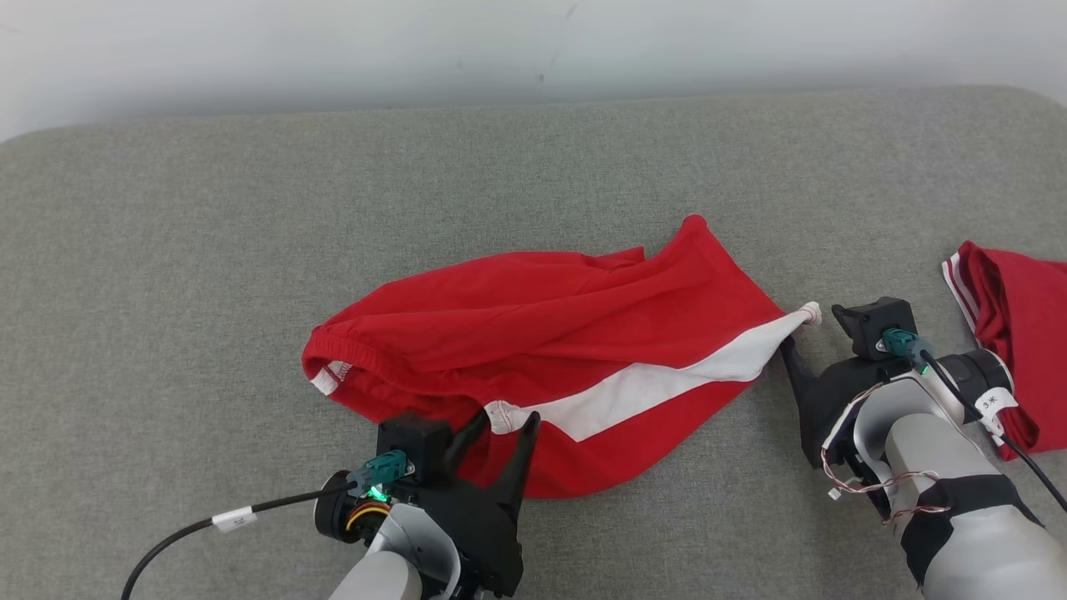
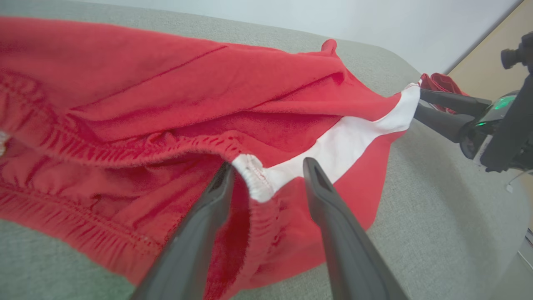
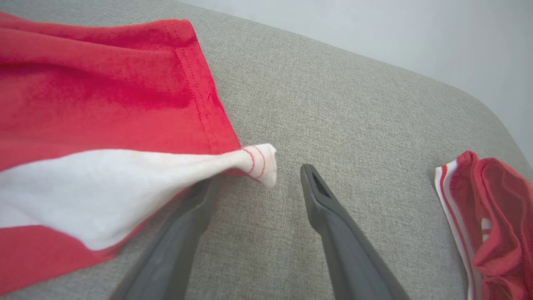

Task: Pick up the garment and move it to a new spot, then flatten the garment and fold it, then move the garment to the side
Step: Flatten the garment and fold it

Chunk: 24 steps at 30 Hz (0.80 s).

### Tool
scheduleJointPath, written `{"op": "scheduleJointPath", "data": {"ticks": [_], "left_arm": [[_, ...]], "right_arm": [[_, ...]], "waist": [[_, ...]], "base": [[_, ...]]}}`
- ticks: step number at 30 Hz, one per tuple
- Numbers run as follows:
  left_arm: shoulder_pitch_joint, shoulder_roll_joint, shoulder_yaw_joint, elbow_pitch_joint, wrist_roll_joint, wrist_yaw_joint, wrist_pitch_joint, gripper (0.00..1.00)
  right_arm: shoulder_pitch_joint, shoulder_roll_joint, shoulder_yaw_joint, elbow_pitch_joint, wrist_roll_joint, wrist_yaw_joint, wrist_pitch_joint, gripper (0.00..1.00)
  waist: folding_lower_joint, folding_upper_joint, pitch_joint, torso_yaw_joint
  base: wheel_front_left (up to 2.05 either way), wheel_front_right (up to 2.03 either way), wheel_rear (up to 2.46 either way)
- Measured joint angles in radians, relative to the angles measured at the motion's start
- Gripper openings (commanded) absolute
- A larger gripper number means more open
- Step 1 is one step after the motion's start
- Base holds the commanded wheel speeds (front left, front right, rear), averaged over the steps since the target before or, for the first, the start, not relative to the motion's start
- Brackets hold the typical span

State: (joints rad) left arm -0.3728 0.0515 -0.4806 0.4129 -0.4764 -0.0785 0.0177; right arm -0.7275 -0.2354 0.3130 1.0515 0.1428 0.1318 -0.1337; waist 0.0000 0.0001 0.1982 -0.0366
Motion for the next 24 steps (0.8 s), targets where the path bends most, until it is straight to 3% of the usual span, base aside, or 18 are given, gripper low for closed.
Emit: {"op": "scheduleJointPath", "data": {"ticks": [1,4,5,6,7,16,24], "left_arm": [[0.001,0.001,0.000,-0.001,-0.002,0.001,0.004,0.68],[0.005,0.004,-0.002,-0.006,-0.007,0.004,0.012,0.24],[0.005,0.005,-0.002,-0.010,-0.008,0.005,0.012,0.00],[0.005,0.005,-0.001,-0.013,-0.008,0.008,0.010,0.00],[0.005,0.005,-0.002,-0.015,-0.008,0.008,0.010,0.00],[0.016,0.023,0.011,-0.039,-0.008,0.027,-0.020,0.00],[0.019,0.033,0.027,-0.105,-0.011,0.030,-0.081,0.00]], "right_arm": [[-0.002,0.000,0.001,0.004,0.000,0.000,-0.002,0.97],[-0.014,0.001,0.008,0.016,-0.004,0.000,-0.011,0.43],[-0.018,0.000,0.013,0.018,-0.009,0.000,-0.019,0.24],[-0.022,0.000,0.015,0.021,-0.016,0.000,-0.026,0.06],[-0.025,0.001,0.016,0.025,-0.018,0.000,-0.027,0.00],[-0.030,-0.002,0.034,0.032,-0.033,0.000,-0.071,0.00],[-0.027,-0.014,0.031,-0.050,0.001,0.000,-0.100,0.00]], "waist": [[0.0000,0.0000,0.000,0.000],[0.0000,0.0000,0.001,0.000],[0.0000,0.0000,0.002,0.000],[0.0000,0.0000,0.002,0.001],[0.0000,0.0000,0.003,0.001],[0.0000,0.0000,-0.010,-0.003],[0.0000,0.0000,-0.034,-0.008]], "base": [[0.00,0.00,0.00],[0.00,0.00,0.00],[0.00,0.00,0.00],[0.00,0.00,0.00],[0.00,0.00,0.00],[0.00,0.00,0.00],[0.00,0.00,0.00]]}}
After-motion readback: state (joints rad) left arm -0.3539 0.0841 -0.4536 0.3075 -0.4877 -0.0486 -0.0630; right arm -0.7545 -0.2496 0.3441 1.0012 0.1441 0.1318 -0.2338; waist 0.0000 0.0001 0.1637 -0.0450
